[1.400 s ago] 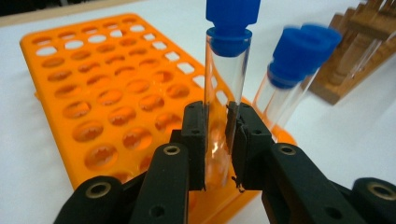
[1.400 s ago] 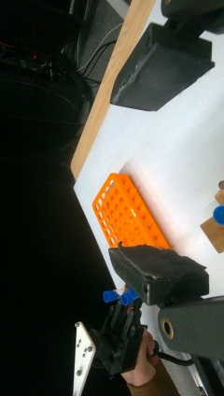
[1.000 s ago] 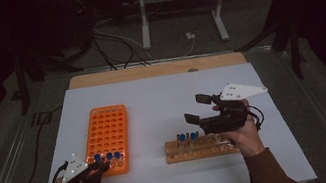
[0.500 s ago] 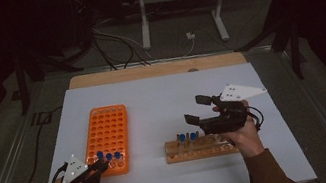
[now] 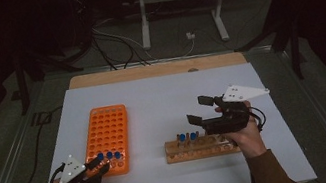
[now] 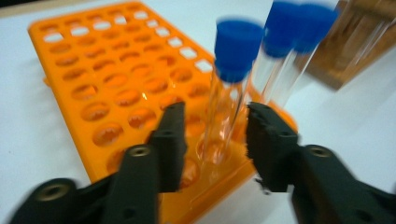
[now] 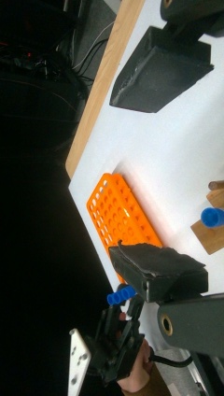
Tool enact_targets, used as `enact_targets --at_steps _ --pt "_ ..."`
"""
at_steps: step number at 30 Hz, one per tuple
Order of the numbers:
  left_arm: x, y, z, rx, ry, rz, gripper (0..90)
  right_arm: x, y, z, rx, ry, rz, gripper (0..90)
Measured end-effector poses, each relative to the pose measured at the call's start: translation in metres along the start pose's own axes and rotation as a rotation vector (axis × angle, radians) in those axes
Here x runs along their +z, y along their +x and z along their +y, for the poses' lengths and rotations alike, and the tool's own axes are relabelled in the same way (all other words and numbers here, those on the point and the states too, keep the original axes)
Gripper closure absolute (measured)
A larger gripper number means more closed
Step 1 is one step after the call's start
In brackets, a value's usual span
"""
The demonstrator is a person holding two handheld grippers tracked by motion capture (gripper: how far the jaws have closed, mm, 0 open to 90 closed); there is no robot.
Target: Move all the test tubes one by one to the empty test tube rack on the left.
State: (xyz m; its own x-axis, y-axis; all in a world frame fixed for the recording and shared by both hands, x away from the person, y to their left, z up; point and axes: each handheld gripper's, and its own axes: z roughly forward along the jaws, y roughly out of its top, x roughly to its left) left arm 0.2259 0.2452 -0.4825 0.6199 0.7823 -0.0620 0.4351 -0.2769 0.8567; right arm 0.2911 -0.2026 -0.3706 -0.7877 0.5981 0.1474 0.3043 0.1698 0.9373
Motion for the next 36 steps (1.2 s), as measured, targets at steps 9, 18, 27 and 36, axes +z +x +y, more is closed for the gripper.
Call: enact_targets --at_steps 9,18,27,36 --pt "-0.008 -0.005 0.011 -0.023 -0.067 0.010 26.3 0.000 -0.003 -0.005 0.008 0.015 -0.006 23.2" --pt "-0.014 -0.011 0.031 -0.030 -0.117 0.014 12.0 0.000 -0.009 -0.018 0.013 0.049 -0.024 22.9" --pt "-0.004 -0.019 0.049 -0.022 -0.128 -0.021 1.3 -0.001 -0.012 -0.031 0.019 0.090 -0.021 24.4" --pt "0.001 -0.026 0.054 -0.005 -0.138 -0.033 1.0 0.001 -0.011 -0.049 0.017 0.148 -0.008 34.9"
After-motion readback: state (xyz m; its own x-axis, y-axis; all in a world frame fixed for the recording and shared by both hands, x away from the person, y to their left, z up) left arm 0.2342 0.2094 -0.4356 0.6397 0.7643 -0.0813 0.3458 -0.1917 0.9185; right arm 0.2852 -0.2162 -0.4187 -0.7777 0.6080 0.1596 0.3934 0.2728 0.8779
